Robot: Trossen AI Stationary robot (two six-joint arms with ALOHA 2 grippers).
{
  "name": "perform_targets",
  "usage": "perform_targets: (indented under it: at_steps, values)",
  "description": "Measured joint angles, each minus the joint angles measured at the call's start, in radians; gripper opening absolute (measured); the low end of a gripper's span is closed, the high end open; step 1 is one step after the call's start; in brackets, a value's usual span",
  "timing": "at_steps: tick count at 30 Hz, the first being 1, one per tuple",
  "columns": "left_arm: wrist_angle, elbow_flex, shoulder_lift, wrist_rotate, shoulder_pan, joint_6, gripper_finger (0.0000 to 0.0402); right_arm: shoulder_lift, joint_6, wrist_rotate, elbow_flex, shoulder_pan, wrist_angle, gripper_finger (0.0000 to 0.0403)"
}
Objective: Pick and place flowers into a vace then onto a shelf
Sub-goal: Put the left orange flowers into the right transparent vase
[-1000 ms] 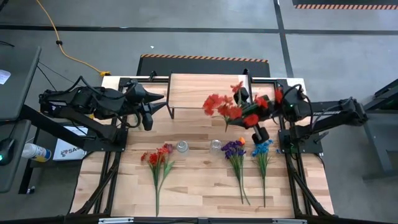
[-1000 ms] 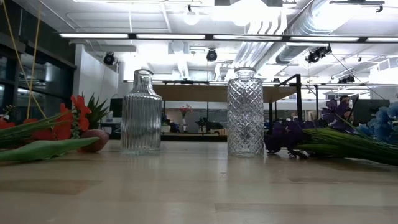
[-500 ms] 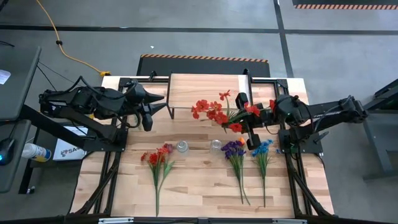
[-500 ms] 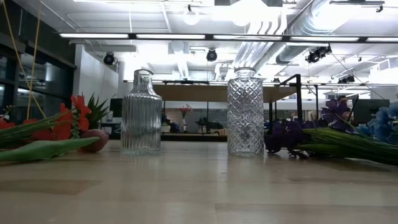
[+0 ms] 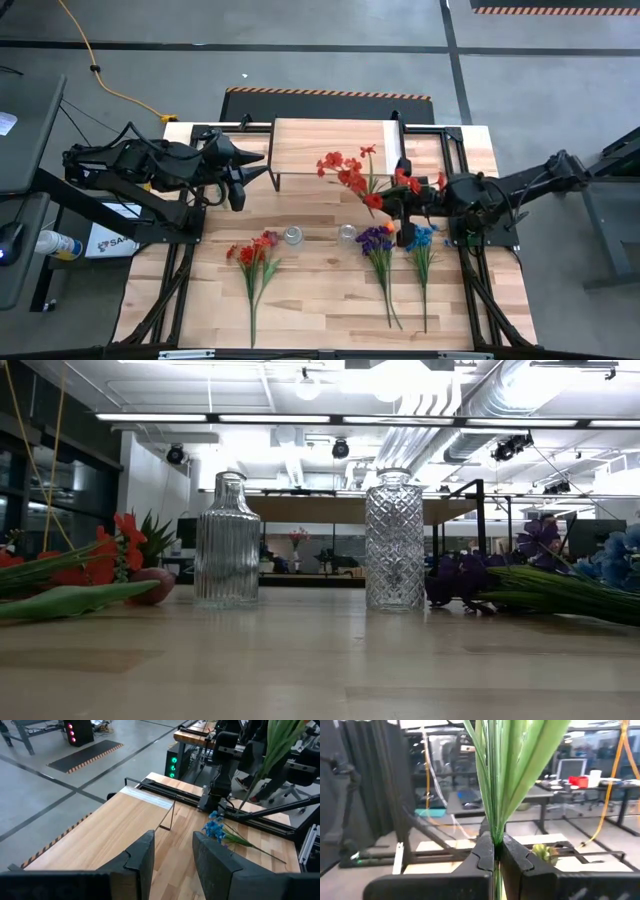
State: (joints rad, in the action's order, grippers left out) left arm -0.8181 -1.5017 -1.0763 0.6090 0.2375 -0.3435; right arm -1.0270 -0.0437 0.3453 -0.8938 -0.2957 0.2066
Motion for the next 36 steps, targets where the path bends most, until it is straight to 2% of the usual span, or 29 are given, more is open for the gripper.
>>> perform_targets:
  at_steps: [4, 10, 17, 23, 31, 36]
  values:
    - [0.000, 0.000, 0.000, -0.001, 0.000, 0.001, 0.0166, 0.015, -0.002, 0.120, 0.047, -0.049, 0.043, 0.0002]
    - [0.000, 0.000, 0.000, -0.009, 0.000, 0.006, 0.0166, 0.015, 0.024, 0.223, 0.184, -0.097, 0.321, 0.0002]
    - [0.000, 0.000, 0.000, -0.016, 0.000, 0.006, 0.0166, -0.003, 0.023, 0.225, 0.327, -0.091, 0.593, 0.0002]
    - [0.008, 0.000, 0.000, -0.016, 0.000, 0.006, 0.0166, -0.073, -0.003, 0.184, 0.337, -0.048, 0.666, 0.0002]
    - [0.008, 0.000, 0.000, -0.015, 0.000, 0.006, 0.0166, -0.186, -0.071, 0.068, 0.337, 0.019, 0.768, 0.0002]
    - [0.008, 0.000, 0.000, -0.015, 0.000, 0.006, 0.0166, -0.234, -0.090, 0.064, 0.337, 0.028, 0.787, 0.0002]
